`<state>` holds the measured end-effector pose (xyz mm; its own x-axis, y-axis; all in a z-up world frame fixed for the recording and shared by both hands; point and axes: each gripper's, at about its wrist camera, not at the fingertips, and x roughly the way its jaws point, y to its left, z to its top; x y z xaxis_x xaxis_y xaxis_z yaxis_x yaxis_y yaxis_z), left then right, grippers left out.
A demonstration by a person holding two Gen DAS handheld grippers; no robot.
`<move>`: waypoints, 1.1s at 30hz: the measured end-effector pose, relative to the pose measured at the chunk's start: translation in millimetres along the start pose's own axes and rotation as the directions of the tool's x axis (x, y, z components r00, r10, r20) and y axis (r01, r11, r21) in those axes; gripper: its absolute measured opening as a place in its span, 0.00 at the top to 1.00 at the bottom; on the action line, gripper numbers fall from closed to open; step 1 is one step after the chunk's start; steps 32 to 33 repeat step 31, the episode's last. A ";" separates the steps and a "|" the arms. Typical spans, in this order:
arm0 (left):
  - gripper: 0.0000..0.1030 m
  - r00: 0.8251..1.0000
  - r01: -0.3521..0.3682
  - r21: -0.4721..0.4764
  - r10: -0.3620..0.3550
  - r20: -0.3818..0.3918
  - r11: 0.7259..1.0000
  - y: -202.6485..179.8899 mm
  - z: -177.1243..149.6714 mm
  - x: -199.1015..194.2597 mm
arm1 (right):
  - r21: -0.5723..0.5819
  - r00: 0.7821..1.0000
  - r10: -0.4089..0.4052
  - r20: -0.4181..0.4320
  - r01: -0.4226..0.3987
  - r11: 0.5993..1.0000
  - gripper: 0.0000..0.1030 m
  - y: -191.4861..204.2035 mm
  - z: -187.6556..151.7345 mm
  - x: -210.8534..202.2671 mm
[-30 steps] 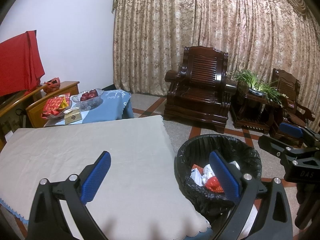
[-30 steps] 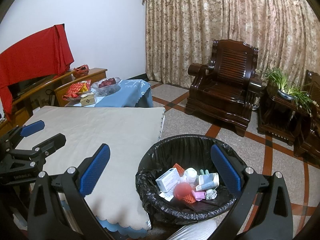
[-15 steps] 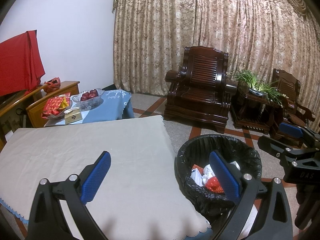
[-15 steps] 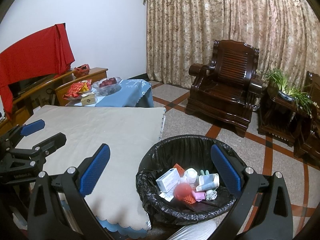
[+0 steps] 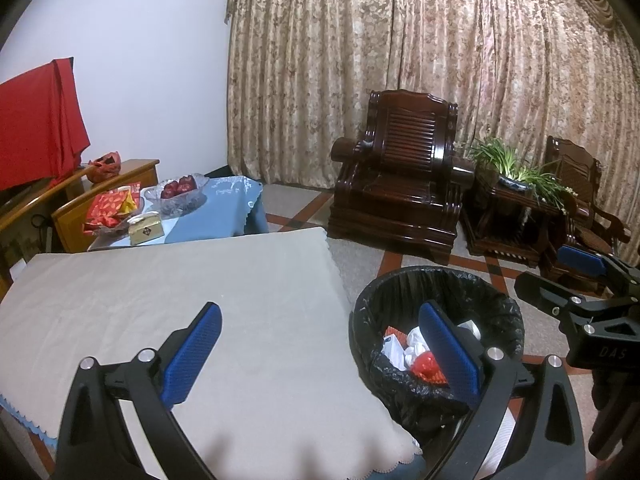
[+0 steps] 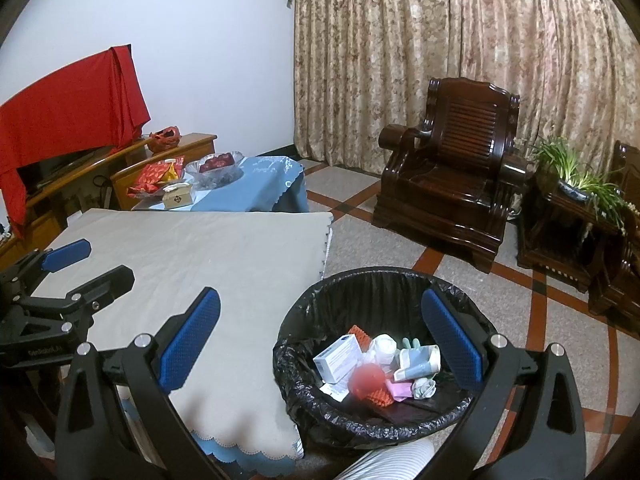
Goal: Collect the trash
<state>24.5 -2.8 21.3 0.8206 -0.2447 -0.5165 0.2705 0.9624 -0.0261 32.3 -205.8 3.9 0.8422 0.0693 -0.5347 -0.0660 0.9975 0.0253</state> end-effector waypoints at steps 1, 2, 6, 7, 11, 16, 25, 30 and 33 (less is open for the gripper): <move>0.06 1.000 -0.001 0.001 0.001 0.000 1.000 0.3 0.4 -0.6 | 0.000 1.000 0.001 0.000 -0.001 1.000 0.05 -0.7 -1.0 0.2; 0.06 1.000 -0.001 0.000 0.001 0.000 1.000 0.0 0.1 -0.1 | 0.000 1.000 0.001 -0.001 -0.001 1.000 0.05 -0.8 -0.9 0.0; 0.06 1.000 0.000 0.000 0.000 -0.001 1.000 -0.2 0.2 0.0 | -0.001 1.000 0.001 -0.001 -0.001 1.000 0.05 -0.6 -0.9 0.0; 0.06 1.000 0.000 0.000 0.000 -0.002 1.000 1.1 -0.4 -0.4 | -0.001 1.000 0.001 -0.001 -0.001 1.000 0.05 -0.6 -0.8 0.3; 0.06 1.000 0.000 0.001 0.000 -0.004 1.000 2.6 -3.3 -1.6 | -0.001 1.000 0.001 -0.001 -0.001 1.000 0.05 -0.5 -0.6 0.4; 0.06 1.000 0.000 0.001 0.000 -0.008 1.000 3.7 -8.1 -0.6 | -0.001 1.000 0.000 -0.002 0.000 1.000 0.05 -0.8 -0.3 0.4; 0.06 1.000 0.002 0.000 -0.002 -0.016 1.000 0.8 -13.2 3.6 | 0.000 1.000 0.001 -0.004 -0.001 1.000 0.05 -1.8 -1.8 1.2; 0.06 1.000 0.001 0.000 -0.001 -0.017 1.000 0.7 -14.3 4.5 | 0.002 1.000 0.002 -0.007 -0.002 1.000 0.05 -2.2 -5.8 1.6; 0.06 1.000 0.000 0.000 0.000 -0.019 1.000 0.4 -15.9 4.5 | 0.001 1.000 0.002 -0.006 -0.002 1.000 0.05 -2.2 -5.7 1.6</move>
